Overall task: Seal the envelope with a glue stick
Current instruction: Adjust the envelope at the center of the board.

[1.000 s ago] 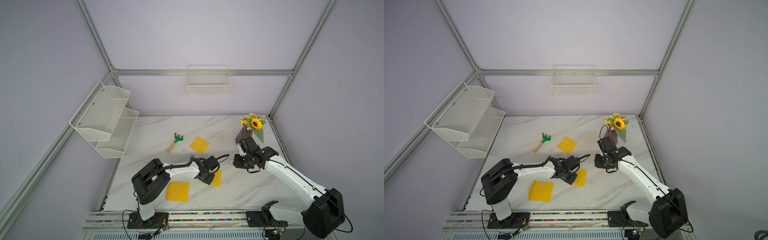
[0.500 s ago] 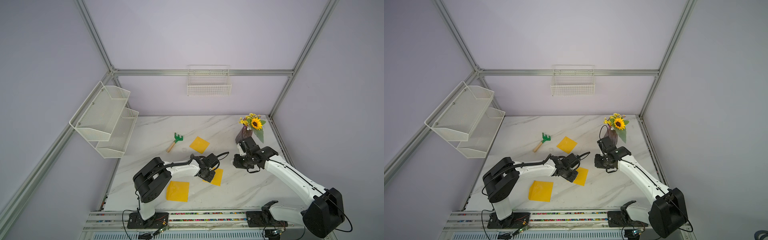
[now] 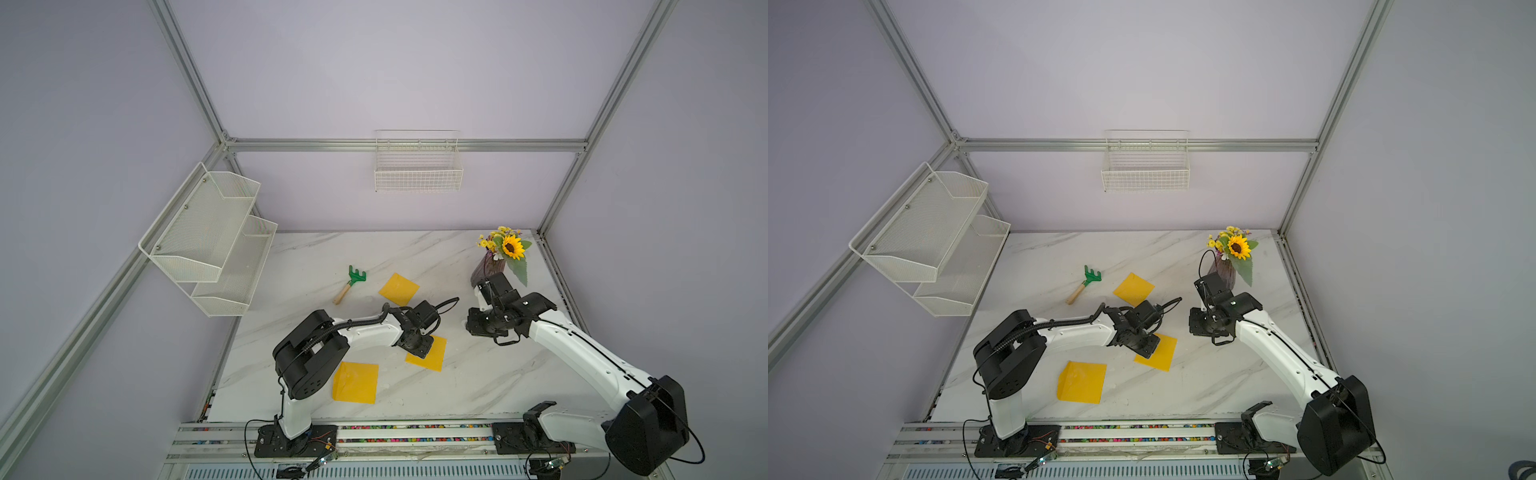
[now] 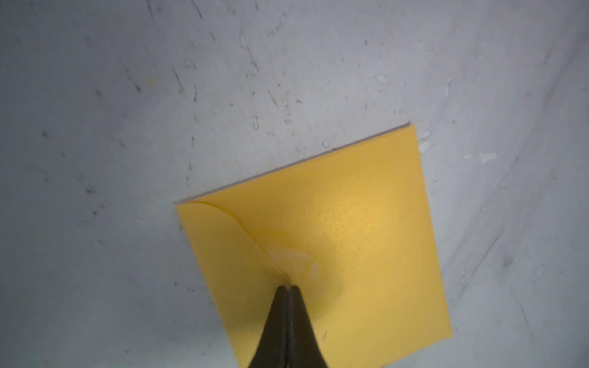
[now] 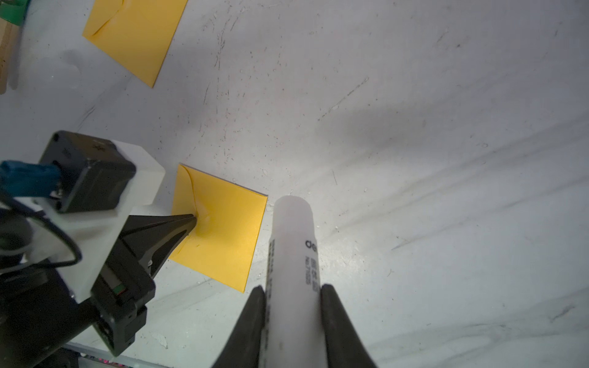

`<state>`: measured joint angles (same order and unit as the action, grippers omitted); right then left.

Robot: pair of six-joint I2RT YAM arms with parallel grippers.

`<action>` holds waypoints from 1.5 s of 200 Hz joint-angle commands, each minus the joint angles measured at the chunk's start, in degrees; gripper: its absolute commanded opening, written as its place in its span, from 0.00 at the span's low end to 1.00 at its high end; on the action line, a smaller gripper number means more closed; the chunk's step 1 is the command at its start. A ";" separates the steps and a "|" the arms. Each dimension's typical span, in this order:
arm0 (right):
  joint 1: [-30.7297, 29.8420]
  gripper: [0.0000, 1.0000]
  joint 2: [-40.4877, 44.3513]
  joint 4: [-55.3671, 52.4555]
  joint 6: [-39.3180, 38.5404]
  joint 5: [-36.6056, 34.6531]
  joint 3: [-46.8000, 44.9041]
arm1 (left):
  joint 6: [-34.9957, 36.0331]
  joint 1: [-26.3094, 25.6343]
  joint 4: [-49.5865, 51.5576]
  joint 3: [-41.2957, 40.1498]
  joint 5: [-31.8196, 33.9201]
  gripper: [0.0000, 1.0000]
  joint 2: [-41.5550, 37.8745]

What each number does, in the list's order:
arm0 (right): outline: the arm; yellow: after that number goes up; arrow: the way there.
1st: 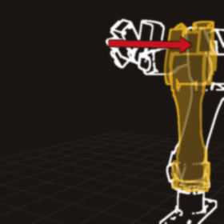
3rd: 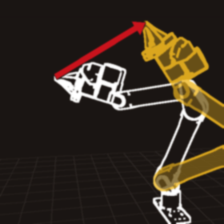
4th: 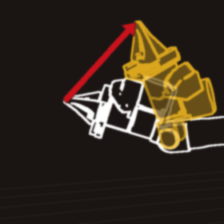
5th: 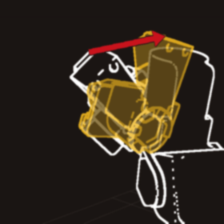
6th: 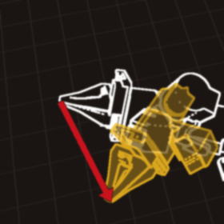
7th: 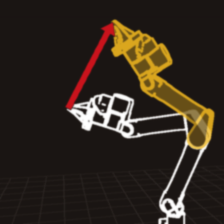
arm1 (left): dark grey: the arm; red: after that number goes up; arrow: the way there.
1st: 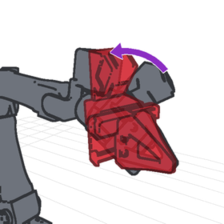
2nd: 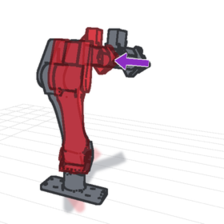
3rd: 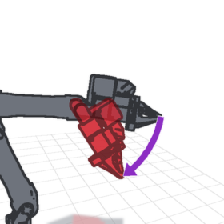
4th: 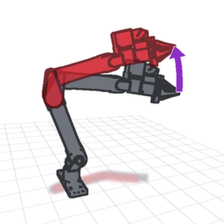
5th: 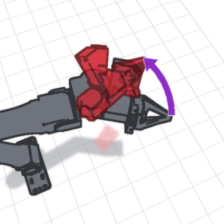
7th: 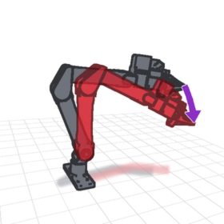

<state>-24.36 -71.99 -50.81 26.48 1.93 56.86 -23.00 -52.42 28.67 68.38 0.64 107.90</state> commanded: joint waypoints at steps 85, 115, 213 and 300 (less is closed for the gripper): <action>0.37 0.00 2.36 -1.33 -0.02 -3.78 1.03 | 7.70 7.46 -4.59 19.33 2.72 0.05 17.17; 0.34 0.00 3.40 -2.19 0.33 -4.08 0.62 | 10.04 10.50 -5.33 27.42 2.11 0.05 23.16; 0.34 0.00 2.55 -2.81 0.25 -3.08 2.42 | 16.46 11.56 -8.15 30.23 1.21 0.44 12.63; 0.34 0.00 -1.47 1.31 -0.97 0.37 3.21 | 8.42 11.47 -9.02 10.28 0.60 0.48 -10.47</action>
<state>-24.36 -72.01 -52.07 26.44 0.34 58.22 -9.67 -40.69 19.44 84.79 1.58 102.00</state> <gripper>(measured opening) 0.278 0.480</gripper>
